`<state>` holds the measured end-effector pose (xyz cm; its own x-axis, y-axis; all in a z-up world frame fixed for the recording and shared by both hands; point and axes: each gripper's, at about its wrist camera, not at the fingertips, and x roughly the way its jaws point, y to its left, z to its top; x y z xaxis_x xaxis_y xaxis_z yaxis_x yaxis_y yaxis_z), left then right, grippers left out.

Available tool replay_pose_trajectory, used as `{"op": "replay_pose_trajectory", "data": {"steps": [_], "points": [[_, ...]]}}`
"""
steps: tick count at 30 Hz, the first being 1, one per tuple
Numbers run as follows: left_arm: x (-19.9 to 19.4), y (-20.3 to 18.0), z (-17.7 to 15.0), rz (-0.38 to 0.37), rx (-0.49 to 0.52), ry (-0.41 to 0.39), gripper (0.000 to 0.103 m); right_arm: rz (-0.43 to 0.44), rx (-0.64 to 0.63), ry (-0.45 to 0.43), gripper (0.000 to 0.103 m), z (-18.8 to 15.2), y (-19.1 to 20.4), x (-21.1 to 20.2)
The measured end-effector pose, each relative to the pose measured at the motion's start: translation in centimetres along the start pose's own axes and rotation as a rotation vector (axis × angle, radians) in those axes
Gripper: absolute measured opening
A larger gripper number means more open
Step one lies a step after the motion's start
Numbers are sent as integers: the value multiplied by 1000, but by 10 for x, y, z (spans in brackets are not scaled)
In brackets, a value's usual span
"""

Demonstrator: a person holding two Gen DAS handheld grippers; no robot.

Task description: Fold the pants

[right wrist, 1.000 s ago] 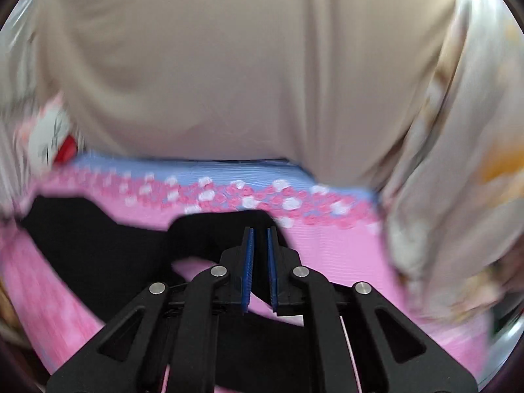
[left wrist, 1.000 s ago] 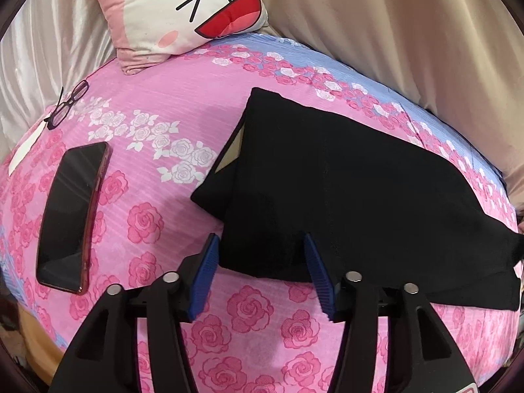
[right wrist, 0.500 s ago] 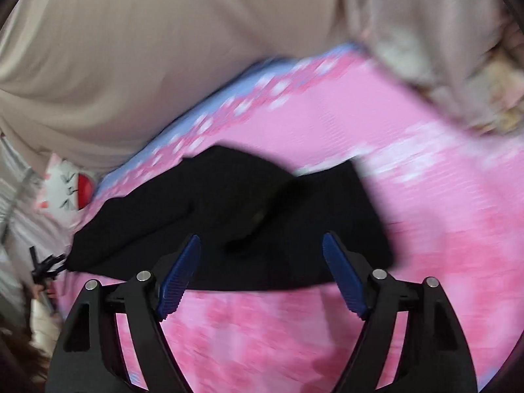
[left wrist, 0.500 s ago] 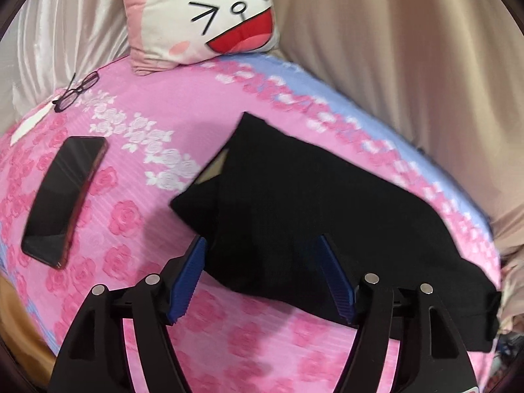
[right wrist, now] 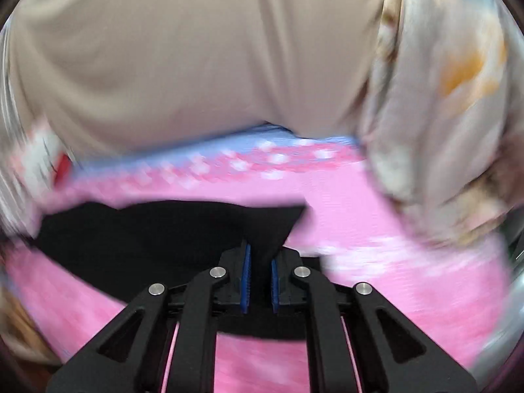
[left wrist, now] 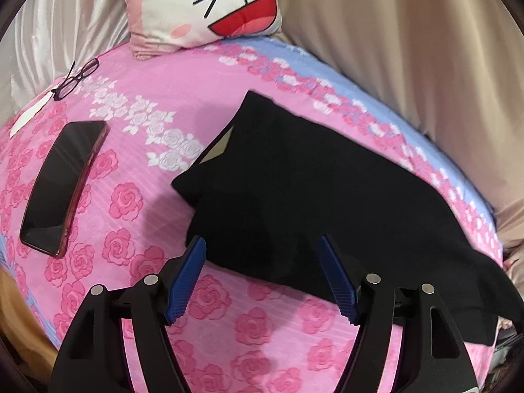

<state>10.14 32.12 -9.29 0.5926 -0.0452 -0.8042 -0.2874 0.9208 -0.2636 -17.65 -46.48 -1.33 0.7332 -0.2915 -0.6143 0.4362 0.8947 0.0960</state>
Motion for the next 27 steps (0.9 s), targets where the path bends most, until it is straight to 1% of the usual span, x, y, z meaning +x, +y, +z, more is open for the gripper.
{"op": "replay_pose_trajectory", "data": {"steps": [1, 3, 4, 5, 7, 8, 9, 11, 13, 15, 18, 19, 20, 21, 22, 24, 26, 27], "points": [[5, 2, -1, 3, 0, 13, 68, -18, 10, 84, 16, -15, -11, 18], [11, 6, -1, 9, -10, 31, 69, -49, 64, 213, 16, -49, -32, 49], [14, 9, -1, 11, -20, 42, 69, -50, 82, 210, 17, -60, -36, 54], [15, 11, -1, 18, -34, 50, 71, -50, 112, 165, 19, -65, -37, 50], [15, 19, -3, 6, -80, 66, 76, -25, 161, 105, 21, -65, -37, 40], [14, 25, -4, -11, -113, 79, 80, -11, 180, 76, 24, -64, -35, 35], [12, 29, -5, -24, -138, 85, 81, 2, 187, 67, 26, -61, -32, 36], [11, 45, -10, -60, -226, 101, 81, 8, 189, 65, 40, -55, -29, 38], [11, 57, -14, -114, -299, 96, 82, 8, 178, 87, 41, -52, -24, 46], [10, 60, -15, -148, -329, 83, 86, 10, 180, 103, 41, -48, -17, 54], [13, 57, -13, -141, -341, 70, 86, 13, 193, 106, 41, -49, -13, 64], [14, 54, -12, -144, -338, 67, 84, 14, 199, 107, 43, -49, -12, 67], [16, 51, -9, -159, -324, 71, 71, 8, 203, 104, 43, -50, -11, 69], [18, 45, -6, -170, -300, 84, 21, 8, 214, 106, 43, -50, -11, 72], [20, 41, -3, -157, -280, 100, 8, 10, 223, 105, 42, -50, -11, 73], [19, 33, 7, -148, -249, 87, 5, 1, 256, 90, 34, -49, -15, 75], [8, 17, 32, -128, -162, 22, 5, 12, 301, 70, 22, -45, -21, 73], [-1, 7, 47, -141, -121, -23, 5, 32, 335, 32, 19, -38, -26, 67]]}}
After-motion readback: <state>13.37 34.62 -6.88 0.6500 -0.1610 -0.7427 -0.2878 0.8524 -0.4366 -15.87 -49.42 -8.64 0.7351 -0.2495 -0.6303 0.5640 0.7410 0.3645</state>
